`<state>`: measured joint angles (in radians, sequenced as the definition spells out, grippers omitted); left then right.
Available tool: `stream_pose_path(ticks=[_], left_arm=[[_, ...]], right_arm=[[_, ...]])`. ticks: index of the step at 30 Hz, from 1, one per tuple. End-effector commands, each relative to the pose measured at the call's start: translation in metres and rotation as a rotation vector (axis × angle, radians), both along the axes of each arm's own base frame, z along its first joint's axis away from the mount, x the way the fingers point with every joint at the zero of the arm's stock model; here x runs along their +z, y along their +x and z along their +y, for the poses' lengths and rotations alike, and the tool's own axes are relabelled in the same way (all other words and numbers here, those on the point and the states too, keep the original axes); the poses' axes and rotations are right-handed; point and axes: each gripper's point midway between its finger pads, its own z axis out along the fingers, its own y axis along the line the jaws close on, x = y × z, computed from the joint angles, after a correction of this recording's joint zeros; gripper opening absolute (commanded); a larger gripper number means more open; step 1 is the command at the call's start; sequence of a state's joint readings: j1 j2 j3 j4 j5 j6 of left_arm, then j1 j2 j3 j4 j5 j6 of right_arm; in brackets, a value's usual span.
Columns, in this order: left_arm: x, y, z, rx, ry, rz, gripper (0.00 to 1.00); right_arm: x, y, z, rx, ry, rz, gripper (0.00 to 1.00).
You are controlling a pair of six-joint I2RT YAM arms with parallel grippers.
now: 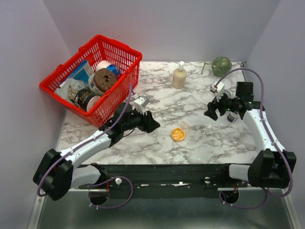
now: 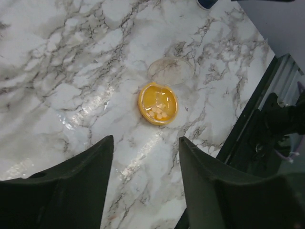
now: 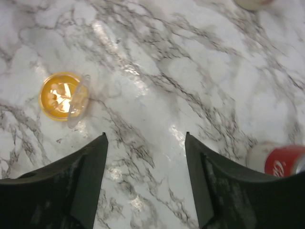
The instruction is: Sort the pills into containers
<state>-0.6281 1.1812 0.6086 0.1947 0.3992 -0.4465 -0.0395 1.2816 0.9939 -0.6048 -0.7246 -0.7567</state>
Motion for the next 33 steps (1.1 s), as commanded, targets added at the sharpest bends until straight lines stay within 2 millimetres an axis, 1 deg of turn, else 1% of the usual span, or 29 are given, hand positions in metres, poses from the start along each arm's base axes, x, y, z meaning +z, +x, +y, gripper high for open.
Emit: stream_pose_path(ticks=[1,2,3,4,5,7,8,10,11,13,14,17,22,29,33], left_arm=[[-0.014,-0.007,-0.016,0.003,-0.069,0.147,0.41],[-0.025,-0.007,-0.018,0.0,-0.045,0.169,0.38],[-0.031,-0.008,-0.02,0.0,-0.029,0.178,0.29],[-0.039,-0.009,-0.022,0.011,-0.001,0.186,0.27],[-0.052,-0.009,-0.024,0.013,0.031,0.22,0.23],[-0.065,-0.009,-0.026,0.026,0.069,0.246,0.19],[-0.077,-0.009,-0.03,0.031,0.103,0.267,0.18],[-0.087,-0.01,-0.034,0.03,0.132,0.287,0.17],[-0.096,-0.011,-0.038,0.027,0.153,0.297,0.17],[-0.105,-0.012,-0.041,0.026,0.176,0.311,0.17],[-0.114,-0.012,-0.043,0.023,0.19,0.328,0.17],[-0.124,-0.013,-0.051,0.007,0.199,0.347,0.17],[-0.131,-0.014,-0.061,-0.006,0.204,0.364,0.17],[-0.135,-0.012,-0.075,-0.024,0.189,0.384,0.18],[-0.135,-0.012,-0.076,-0.024,0.184,0.387,0.18]], right_arm=[[-0.032,-0.016,0.046,0.077,0.086,0.196,0.56],[-0.039,-0.017,0.051,0.08,0.081,0.227,0.46],[-0.046,-0.016,0.051,0.068,0.055,0.247,0.42],[-0.051,-0.016,0.057,0.06,0.049,0.275,0.39],[-0.062,-0.016,0.058,0.05,0.036,0.309,0.33],[-0.069,-0.015,0.058,0.03,0.024,0.331,0.3],[-0.072,-0.016,0.058,0.031,0.023,0.34,0.28],[-0.074,-0.02,0.063,0.044,0.022,0.346,0.28],[-0.075,-0.022,0.065,0.053,0.023,0.348,0.28],[-0.077,-0.028,0.071,0.077,0.021,0.356,0.27],[-0.078,-0.03,0.073,0.083,0.016,0.363,0.27],[-0.083,-0.038,0.079,0.115,0.006,0.381,0.27],[-0.087,-0.051,0.088,0.164,-0.008,0.394,0.27],[-0.088,-0.058,0.097,0.207,-0.03,0.384,0.27],[-0.088,-0.059,0.099,0.213,-0.031,0.387,0.25]])
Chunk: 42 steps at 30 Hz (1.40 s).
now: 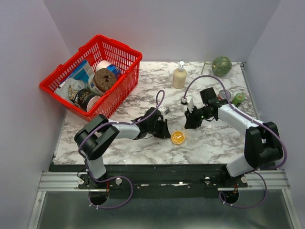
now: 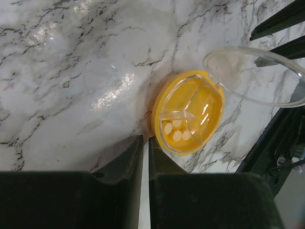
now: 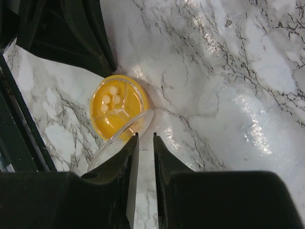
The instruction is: Sort the pills into containers
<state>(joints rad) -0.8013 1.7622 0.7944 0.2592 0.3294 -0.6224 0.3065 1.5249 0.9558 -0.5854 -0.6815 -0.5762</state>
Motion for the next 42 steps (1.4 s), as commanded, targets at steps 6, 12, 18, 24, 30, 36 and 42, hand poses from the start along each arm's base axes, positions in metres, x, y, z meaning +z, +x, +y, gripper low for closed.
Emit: stream_pose_path(ticks=[6,12,18,24,30,36,42], left_arm=[[-0.006,-0.003,-0.001,0.017,0.008,0.024,0.19],[0.0,0.0,0.011,0.059,0.033,-0.003,0.25],[0.021,0.0,0.027,0.08,0.003,-0.059,0.4],[0.038,-0.031,0.019,-0.037,-0.14,-0.02,0.47],[0.043,-0.04,0.009,-0.08,-0.219,0.008,0.48],[0.04,-0.039,-0.002,-0.102,-0.228,0.034,0.48],[0.03,-0.039,-0.006,-0.106,-0.194,0.063,0.48]], right_arm=[[-0.009,-0.004,0.0,-0.002,-0.062,0.004,0.25],[0.002,0.013,-0.014,-0.085,-0.125,-0.077,0.27],[0.011,0.007,-0.013,-0.051,-0.095,-0.095,0.28],[0.01,-0.001,-0.009,-0.018,-0.071,-0.077,0.27],[0.034,-0.008,-0.002,0.022,-0.011,-0.109,0.3],[0.039,-0.027,0.005,0.089,0.046,-0.043,0.3],[0.026,-0.032,0.007,0.09,0.05,0.017,0.3]])
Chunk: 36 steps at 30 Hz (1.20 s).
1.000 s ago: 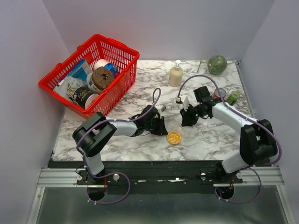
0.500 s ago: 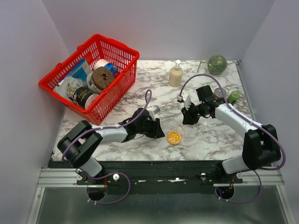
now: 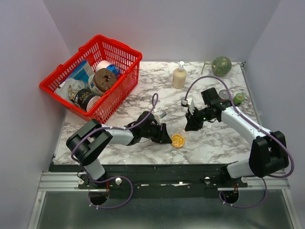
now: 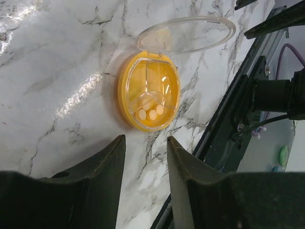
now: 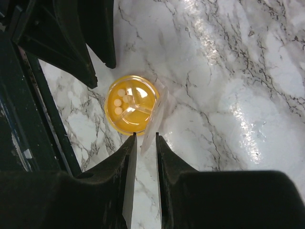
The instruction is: Sort the pills into containers
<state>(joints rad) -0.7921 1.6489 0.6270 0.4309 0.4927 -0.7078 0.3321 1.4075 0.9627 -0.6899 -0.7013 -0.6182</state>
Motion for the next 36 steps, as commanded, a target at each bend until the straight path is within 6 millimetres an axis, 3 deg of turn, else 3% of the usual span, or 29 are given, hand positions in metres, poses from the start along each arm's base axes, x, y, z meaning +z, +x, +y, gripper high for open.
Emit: stream_pose_path(ticks=[1,14,36], left_arm=[[0.004,0.0,-0.011,-0.029,-0.015,0.006,0.48],[-0.016,0.004,-0.012,-0.006,0.079,0.054,0.43],[-0.016,0.01,-0.019,0.003,0.087,0.069,0.37]], right_arm=[[-0.004,-0.01,0.005,0.028,0.029,0.06,0.3],[-0.01,-0.017,0.007,0.039,0.034,0.089,0.28],[-0.018,-0.029,0.015,0.075,0.023,0.106,0.17]])
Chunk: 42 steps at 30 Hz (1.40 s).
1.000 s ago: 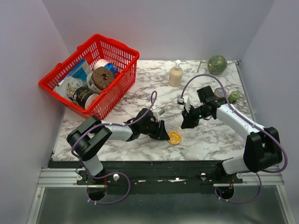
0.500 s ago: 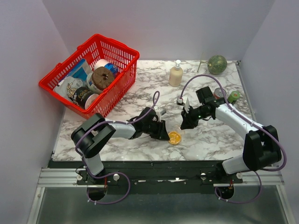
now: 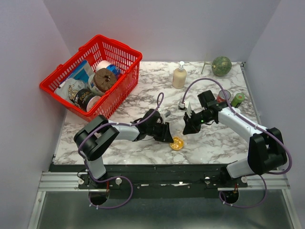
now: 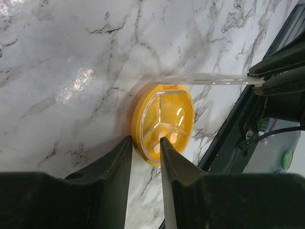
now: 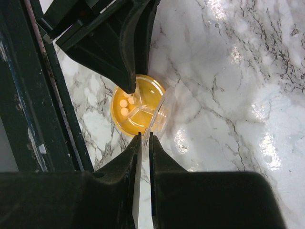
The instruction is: Sort the pills into containers
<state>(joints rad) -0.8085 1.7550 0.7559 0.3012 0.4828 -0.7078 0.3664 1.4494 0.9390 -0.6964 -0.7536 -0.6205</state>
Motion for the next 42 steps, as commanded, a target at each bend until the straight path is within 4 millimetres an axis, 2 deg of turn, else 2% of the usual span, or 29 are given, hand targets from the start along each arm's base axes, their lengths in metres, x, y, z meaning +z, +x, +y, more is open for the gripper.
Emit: stream_pose_path(ticks=[1,8,16,20,27,31,35,38,42], left_arm=[[0.001,0.004,-0.006,0.014,0.005,-0.002,0.37],[0.002,0.007,-0.007,0.027,0.006,0.0,0.36],[0.0,0.011,-0.005,0.058,0.021,-0.007,0.37],[0.005,0.013,-0.004,0.067,0.015,-0.02,0.41],[0.021,0.015,0.004,0.076,0.0,-0.059,0.48],[0.022,0.016,0.013,0.078,0.013,-0.073,0.5],[0.022,0.016,0.025,0.086,0.033,-0.078,0.5],[0.022,0.019,0.041,0.11,0.057,-0.093,0.5],[0.032,0.023,0.061,0.148,0.053,-0.12,0.5]], right_arm=[[-0.004,-0.01,0.005,0.022,0.002,0.015,0.16],[-0.007,-0.014,0.007,0.038,-0.023,-0.017,0.12],[-0.012,-0.036,0.007,0.11,-0.032,0.022,0.13],[-0.014,-0.047,0.007,0.152,-0.017,0.054,0.21],[-0.01,-0.053,0.012,0.18,0.023,0.087,0.34],[0.001,-0.053,0.019,0.192,0.063,0.098,0.41],[0.007,-0.049,0.024,0.197,0.084,0.098,0.43],[0.003,-0.046,0.025,0.195,0.074,0.116,0.42],[-0.003,-0.042,0.026,0.191,0.062,0.12,0.33]])
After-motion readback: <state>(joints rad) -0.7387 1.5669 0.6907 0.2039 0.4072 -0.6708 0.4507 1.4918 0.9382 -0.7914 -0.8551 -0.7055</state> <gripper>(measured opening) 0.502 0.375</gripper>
